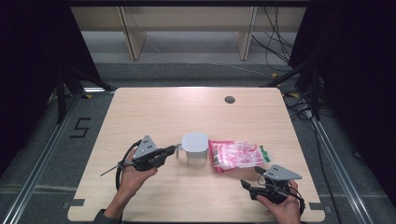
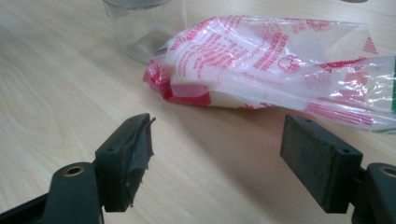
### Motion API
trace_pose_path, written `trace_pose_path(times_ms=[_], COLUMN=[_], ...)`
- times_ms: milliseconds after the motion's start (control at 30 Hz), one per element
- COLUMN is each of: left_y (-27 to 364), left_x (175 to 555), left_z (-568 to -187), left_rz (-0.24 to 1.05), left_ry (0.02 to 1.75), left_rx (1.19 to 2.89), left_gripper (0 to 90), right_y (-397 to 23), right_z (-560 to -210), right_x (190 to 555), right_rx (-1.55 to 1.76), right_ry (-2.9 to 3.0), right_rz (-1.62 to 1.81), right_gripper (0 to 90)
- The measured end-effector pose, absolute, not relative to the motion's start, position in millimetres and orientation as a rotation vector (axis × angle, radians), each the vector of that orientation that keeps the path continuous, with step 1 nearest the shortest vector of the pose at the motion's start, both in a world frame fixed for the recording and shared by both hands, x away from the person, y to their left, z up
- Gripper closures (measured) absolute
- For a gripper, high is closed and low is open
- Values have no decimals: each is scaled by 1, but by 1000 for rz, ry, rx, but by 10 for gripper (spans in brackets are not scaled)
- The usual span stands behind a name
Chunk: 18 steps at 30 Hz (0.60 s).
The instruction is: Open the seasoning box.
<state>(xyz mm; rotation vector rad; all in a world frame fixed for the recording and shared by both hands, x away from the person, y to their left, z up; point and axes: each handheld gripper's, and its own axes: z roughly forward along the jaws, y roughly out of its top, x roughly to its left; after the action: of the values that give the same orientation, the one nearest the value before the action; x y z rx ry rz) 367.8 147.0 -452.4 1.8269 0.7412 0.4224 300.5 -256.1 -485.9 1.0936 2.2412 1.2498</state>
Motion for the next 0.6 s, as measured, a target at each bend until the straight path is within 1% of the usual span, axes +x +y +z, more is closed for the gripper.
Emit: trace_pose_path(times_ms=[300,400,533,600], left_y=[140,137,132,130], left_x=[375,377,380,382], left_z=[-450,-447,-445,-446], left_rz=[421,431,441,442], left_ry=[733,720,700,702], left_rx=[1824,1818,1822,1816], left_gripper=[883,884,885,885], right_y=[-246,-239,-234,-230], right_z=[-481,-477,-475,-472], right_x=[305,304,307,304], right_rx=[1041,1049,962,1013], right_ry=[2236,2235,2239,2235], right_rz=[1253,1264,1281,1298], right_gripper=[257,241,223,210])
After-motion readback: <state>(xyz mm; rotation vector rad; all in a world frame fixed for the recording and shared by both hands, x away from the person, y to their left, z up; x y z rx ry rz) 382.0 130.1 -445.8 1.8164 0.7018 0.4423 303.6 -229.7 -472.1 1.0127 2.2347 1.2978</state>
